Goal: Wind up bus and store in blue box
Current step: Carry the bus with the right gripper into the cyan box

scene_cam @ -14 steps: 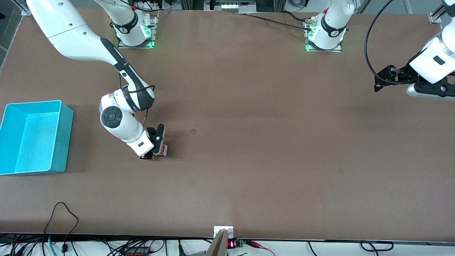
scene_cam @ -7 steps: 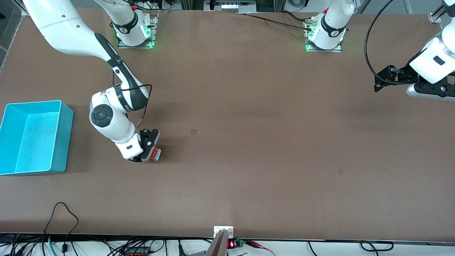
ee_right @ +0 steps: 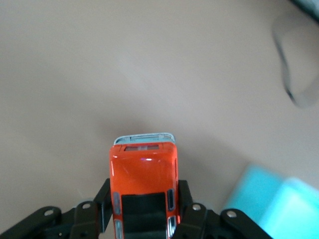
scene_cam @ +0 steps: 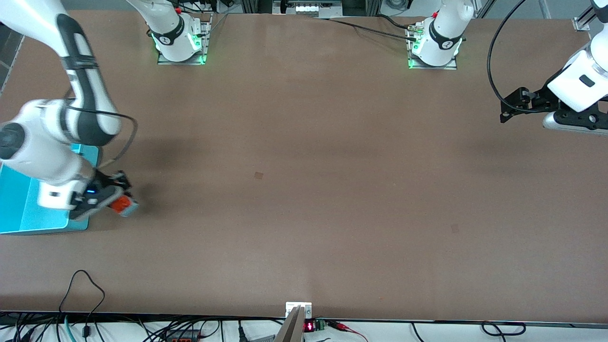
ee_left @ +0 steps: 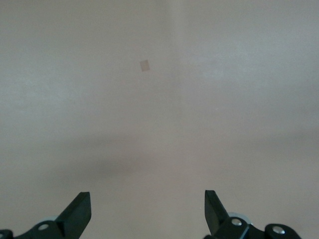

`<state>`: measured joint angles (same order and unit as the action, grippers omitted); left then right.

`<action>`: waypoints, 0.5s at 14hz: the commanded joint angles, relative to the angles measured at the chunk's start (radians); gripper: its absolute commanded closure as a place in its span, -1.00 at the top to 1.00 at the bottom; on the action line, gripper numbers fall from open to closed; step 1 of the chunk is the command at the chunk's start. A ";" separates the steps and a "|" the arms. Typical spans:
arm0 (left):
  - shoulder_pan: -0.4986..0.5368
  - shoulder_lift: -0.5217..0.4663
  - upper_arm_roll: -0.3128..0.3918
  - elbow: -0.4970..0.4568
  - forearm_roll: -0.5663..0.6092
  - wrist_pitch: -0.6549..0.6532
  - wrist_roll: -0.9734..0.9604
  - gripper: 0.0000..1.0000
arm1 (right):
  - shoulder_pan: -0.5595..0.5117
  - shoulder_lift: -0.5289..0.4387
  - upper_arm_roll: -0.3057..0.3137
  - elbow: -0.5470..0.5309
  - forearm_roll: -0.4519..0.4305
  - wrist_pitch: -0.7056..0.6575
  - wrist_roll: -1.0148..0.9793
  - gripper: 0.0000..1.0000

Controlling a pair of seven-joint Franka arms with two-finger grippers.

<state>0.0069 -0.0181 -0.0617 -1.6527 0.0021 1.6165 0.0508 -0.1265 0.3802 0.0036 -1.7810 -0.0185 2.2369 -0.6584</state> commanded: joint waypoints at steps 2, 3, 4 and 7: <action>0.004 0.006 -0.006 0.019 0.021 -0.015 -0.009 1.00 | -0.134 -0.052 -0.040 -0.037 0.037 -0.052 0.034 -1.00; 0.004 0.006 -0.006 0.019 0.021 -0.015 -0.009 1.00 | -0.136 -0.044 -0.098 -0.035 0.038 -0.053 0.034 -1.00; 0.004 0.006 -0.006 0.019 0.021 -0.015 -0.009 1.00 | -0.131 -0.035 -0.137 -0.032 0.041 -0.051 0.034 -1.00; 0.007 0.006 -0.004 0.019 0.021 -0.018 -0.009 1.00 | -0.131 0.031 -0.180 -0.025 0.045 -0.040 0.107 -1.00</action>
<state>0.0086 -0.0181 -0.0614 -1.6526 0.0021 1.6163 0.0499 -0.2732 0.3687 -0.1616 -1.8099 0.0102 2.1909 -0.6253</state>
